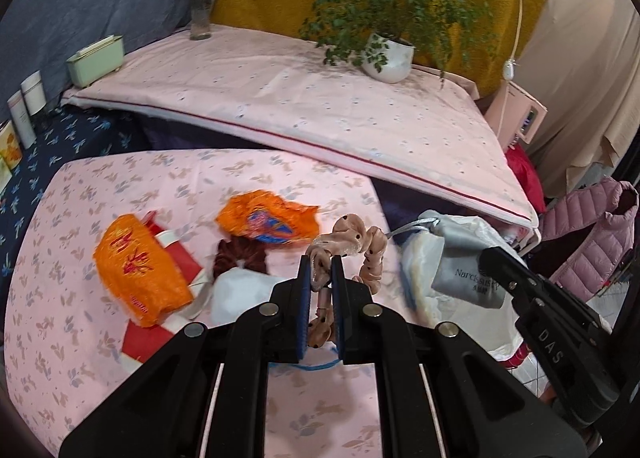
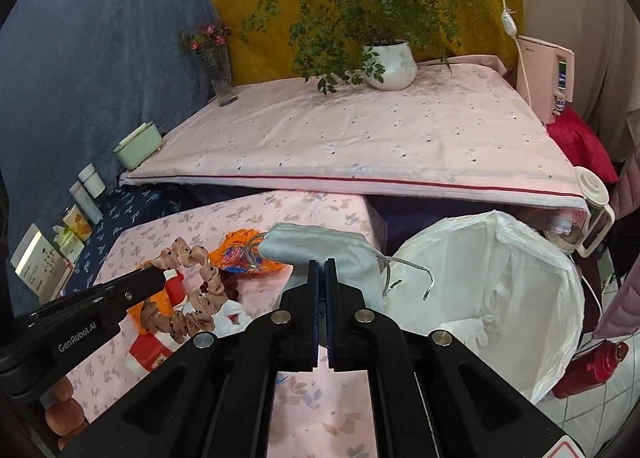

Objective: Collect trash
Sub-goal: 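Carry scrunchie and grey pouch over the bin and open both grippers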

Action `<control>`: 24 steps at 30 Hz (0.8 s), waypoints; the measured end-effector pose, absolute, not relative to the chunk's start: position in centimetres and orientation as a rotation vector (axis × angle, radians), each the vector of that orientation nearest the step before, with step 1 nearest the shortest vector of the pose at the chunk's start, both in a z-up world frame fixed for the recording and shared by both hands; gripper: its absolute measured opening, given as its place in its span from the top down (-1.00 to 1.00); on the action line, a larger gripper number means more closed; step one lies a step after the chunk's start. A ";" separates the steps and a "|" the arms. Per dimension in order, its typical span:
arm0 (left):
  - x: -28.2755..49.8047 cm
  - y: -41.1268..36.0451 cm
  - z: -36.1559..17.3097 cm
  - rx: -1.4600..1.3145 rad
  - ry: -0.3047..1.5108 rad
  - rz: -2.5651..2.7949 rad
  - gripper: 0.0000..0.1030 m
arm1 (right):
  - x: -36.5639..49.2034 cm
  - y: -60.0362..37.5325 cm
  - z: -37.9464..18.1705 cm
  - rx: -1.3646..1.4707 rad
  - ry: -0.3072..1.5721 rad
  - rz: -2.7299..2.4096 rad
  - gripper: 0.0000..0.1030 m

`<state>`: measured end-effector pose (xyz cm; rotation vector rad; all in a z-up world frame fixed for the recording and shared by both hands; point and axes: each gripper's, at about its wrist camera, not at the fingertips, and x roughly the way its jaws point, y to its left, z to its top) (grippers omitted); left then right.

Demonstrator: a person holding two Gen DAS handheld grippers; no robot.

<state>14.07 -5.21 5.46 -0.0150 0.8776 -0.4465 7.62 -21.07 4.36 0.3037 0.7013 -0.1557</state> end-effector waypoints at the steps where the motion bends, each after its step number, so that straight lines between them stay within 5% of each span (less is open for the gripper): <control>1: 14.0 -5.9 5.6 -0.010 0.875 -0.460 0.82 | 7.4 -21.8 4.6 0.308 0.693 -0.170 0.93; 24: 12.0 -21.3 5.3 0.142 0.872 -0.716 0.81 | 2.7 -33.9 1.6 0.439 0.707 -0.407 0.93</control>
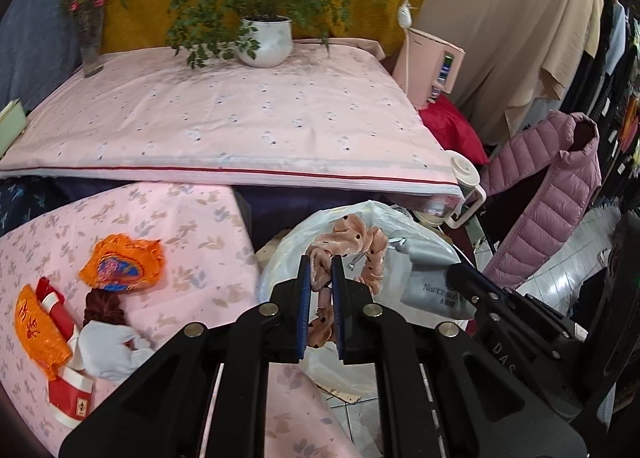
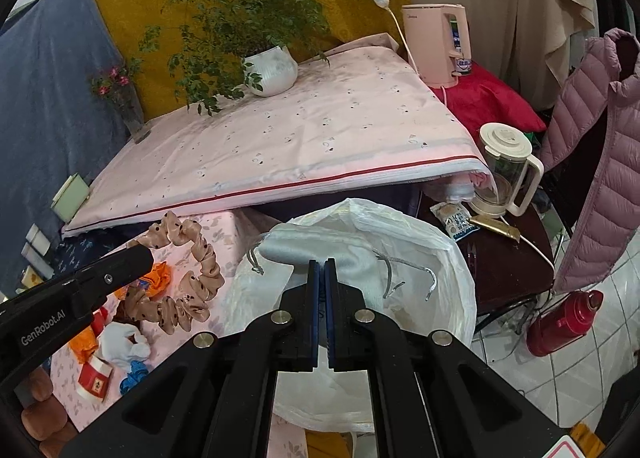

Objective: Collect trash
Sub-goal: 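Carry scrunchie and grey pouch over the bin and open both grippers, then move the right gripper to the blue tape measure and close on it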

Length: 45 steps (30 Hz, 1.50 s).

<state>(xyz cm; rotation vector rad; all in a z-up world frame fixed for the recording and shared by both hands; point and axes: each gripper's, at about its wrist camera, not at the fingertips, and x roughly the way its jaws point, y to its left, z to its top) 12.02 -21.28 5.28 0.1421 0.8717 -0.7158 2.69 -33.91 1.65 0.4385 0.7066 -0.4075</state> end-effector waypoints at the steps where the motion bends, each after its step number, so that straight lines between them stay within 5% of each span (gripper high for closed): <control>1: 12.0 -21.8 5.3 0.148 0.871 -0.723 0.81 | 2.6 -34.2 1.5 0.445 0.708 -0.413 0.93; 7: 11.8 -23.8 5.1 0.164 0.873 -0.772 0.75 | 2.5 -35.0 0.7 0.454 0.720 -0.429 0.92; 9: 11.9 -24.3 4.9 0.166 0.879 -0.769 0.58 | 2.5 -35.2 0.6 0.456 0.721 -0.432 0.88; 14: 12.3 -24.0 4.9 0.154 0.868 -0.725 0.14 | 2.2 -35.1 1.0 0.445 0.708 -0.454 0.47; 23: 12.8 -21.0 5.1 0.123 0.872 -0.659 0.01 | 1.8 -34.0 2.4 0.440 0.684 -0.439 0.22; 32: 13.3 -14.6 3.8 0.070 0.885 -0.534 -0.11 | 2.6 -28.9 2.5 0.392 0.718 -0.351 0.05; 45: 14.0 -0.5 1.2 -0.022 0.896 -0.291 -0.71 | 5.2 -19.5 0.4 0.319 0.817 -0.203 -0.07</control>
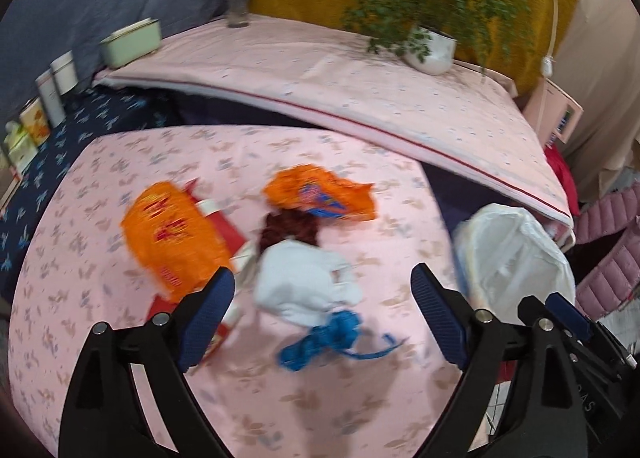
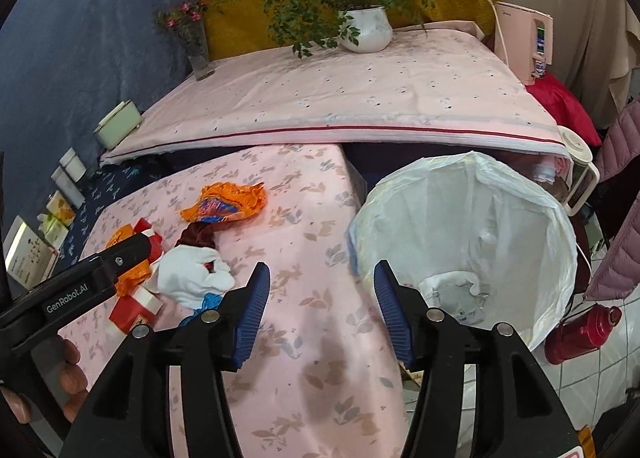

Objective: Collect trash
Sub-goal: 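Move the right gripper to the blue tape measure and close on it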

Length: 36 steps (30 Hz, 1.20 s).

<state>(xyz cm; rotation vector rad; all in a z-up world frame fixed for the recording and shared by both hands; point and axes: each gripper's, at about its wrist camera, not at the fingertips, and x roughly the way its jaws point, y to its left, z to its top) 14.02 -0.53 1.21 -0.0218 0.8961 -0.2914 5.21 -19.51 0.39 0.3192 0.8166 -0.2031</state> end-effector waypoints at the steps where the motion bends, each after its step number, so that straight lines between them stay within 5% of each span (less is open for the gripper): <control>1: 14.0 0.3 0.9 -0.028 0.901 -0.280 -0.72 | 5.4 -18.8 0.1 0.317 0.825 -0.192 -0.13; 15: 14.1 9.7 -5.6 0.012 1.008 -0.161 -0.75 | 8.7 -10.8 -5.0 0.315 0.973 -0.058 -0.19; 29: 15.8 9.8 -8.6 -0.039 1.079 -0.246 -0.73 | 11.4 -7.2 -8.4 0.288 1.066 -0.017 -0.18; 36: 16.1 8.7 -9.0 -0.008 1.089 -0.283 -0.44 | 12.1 -8.1 -9.0 0.307 1.078 -0.039 -0.18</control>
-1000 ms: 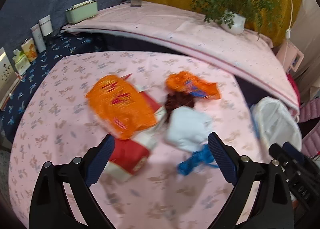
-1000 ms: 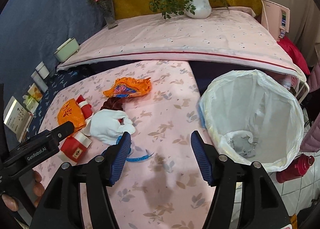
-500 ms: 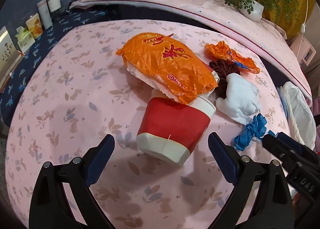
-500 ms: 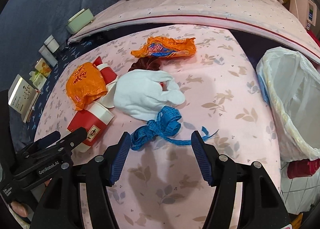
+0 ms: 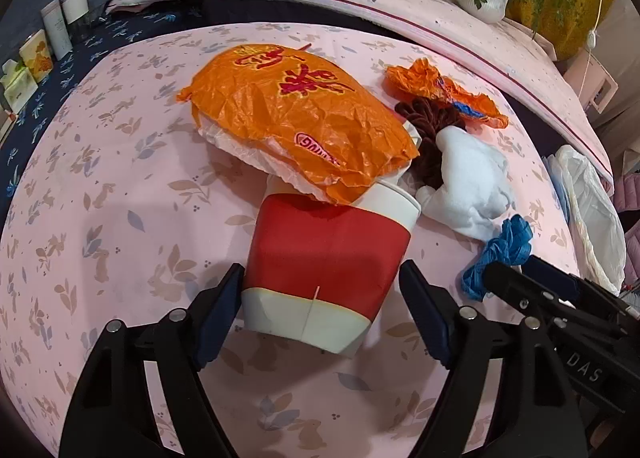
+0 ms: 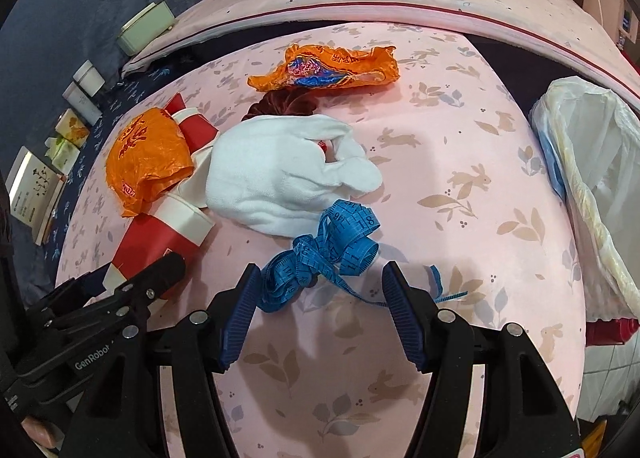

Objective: Collect trash
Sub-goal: 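Move the right gripper to the blue tape measure and close on it, then grasp the red-and-white paper cup with the left gripper while the right lifts the tape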

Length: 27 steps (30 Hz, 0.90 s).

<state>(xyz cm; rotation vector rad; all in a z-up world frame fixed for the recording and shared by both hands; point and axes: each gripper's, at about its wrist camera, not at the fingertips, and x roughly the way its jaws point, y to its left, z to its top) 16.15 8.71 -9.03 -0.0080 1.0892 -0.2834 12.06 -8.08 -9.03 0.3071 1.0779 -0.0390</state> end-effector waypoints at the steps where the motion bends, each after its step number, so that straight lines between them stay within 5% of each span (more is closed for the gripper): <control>1: 16.1 8.7 -9.0 -0.009 1.084 -0.285 -0.44 | 12.2 -8.2 -9.0 0.308 1.077 -0.041 -0.18; 14: 14.9 9.1 -8.1 -0.020 1.067 -0.269 -0.42 | 13.2 -8.2 -9.4 0.315 1.073 -0.050 -0.02; 19: 14.4 9.3 -7.8 -0.031 1.069 -0.257 -0.41 | 13.0 -7.8 -9.0 0.290 1.057 -0.021 0.45; 22: 13.9 9.2 -7.3 -0.038 1.063 -0.258 -0.41 | 12.8 -7.6 -8.5 0.276 1.054 -0.008 0.98; 27: 13.1 8.8 -6.1 -0.039 1.042 -0.268 -0.41 | 12.1 -8.1 -7.8 0.285 1.036 -0.001 0.99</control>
